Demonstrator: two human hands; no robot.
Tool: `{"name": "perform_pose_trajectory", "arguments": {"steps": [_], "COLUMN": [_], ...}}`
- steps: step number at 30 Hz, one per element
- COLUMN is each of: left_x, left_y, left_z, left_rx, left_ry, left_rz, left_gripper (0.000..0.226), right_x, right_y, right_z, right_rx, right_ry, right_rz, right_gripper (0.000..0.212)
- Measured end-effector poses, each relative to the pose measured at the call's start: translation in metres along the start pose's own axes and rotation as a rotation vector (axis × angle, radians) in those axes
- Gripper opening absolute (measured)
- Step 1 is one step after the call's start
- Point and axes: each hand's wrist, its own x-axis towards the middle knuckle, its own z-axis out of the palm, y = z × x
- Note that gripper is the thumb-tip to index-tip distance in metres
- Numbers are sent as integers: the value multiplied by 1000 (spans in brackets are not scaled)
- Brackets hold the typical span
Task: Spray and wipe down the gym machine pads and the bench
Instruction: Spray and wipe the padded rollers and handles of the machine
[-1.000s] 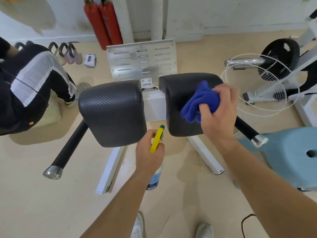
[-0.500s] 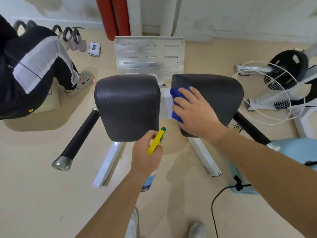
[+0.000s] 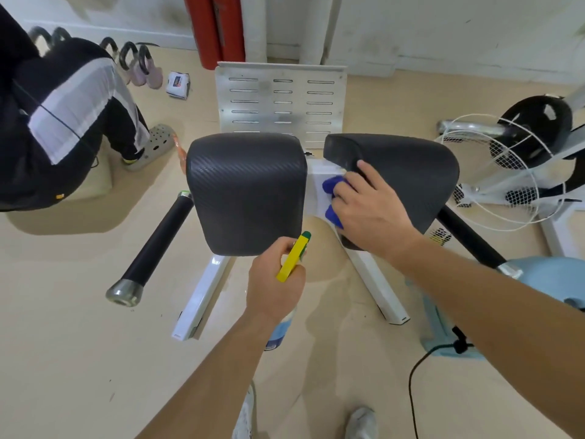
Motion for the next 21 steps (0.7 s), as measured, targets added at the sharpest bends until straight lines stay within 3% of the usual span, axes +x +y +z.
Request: {"name": "perform_pose_trajectory", "arguments": {"steps": [3, 9, 11, 16, 20, 21], "left_x": [1, 2, 2, -4, -5, -5], "left_y": [-3, -10, -11, -10, -8, -8], "left_z": [2, 8, 10, 19, 30, 31], "left_rx": [19, 27, 31, 28, -45, -57], "left_ry": [13, 38, 33, 32, 54, 64], "left_rz": [-28, -17, -6, -9, -56, -64], "left_gripper": [29, 21, 19, 23, 20, 20], "right_x": [12, -16, -23, -40, -57, -61], "right_y": [1, -54, -56, -26, 3, 4], "right_z": [-2, 39, 45, 42, 36, 39], "right_rx": [28, -13, -30, -47, 77, 84], "right_ry": [-43, -273, -275, -86, 203, 232], "right_rz": [76, -183, -231, -335, -126, -85], "right_gripper": [37, 30, 24, 19, 43, 41]}}
